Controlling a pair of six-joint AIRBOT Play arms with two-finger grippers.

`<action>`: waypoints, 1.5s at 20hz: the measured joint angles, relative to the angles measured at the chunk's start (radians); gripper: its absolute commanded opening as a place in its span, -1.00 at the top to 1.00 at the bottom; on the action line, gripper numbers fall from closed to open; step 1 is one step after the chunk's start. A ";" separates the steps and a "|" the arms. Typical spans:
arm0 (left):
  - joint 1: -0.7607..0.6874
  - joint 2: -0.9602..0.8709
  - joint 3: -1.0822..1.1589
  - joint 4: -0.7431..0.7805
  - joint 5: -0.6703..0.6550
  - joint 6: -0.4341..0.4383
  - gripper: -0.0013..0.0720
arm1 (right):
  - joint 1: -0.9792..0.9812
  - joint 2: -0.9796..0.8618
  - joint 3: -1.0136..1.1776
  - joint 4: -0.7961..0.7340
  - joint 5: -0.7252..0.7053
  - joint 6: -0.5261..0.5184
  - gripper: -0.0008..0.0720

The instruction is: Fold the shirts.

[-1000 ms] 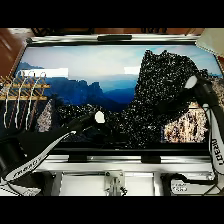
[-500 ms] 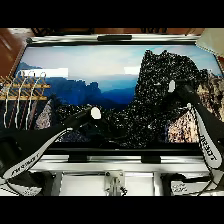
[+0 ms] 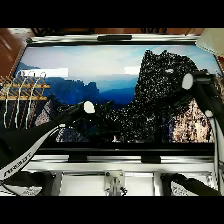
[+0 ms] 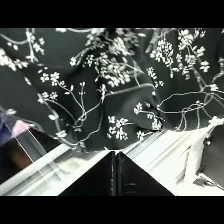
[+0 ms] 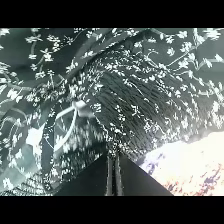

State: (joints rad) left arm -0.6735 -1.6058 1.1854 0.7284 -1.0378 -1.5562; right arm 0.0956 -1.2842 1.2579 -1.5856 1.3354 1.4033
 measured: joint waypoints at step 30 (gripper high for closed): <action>-0.376 0.029 0.060 0.132 0.539 -0.286 -0.77 | 0.002 0.212 0.151 0.302 -0.022 0.087 0.80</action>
State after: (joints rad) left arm -1.0492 -1.5768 1.2449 0.8600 -0.4988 -1.8423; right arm 0.0971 -1.0718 1.4094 -1.2839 1.3132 1.4906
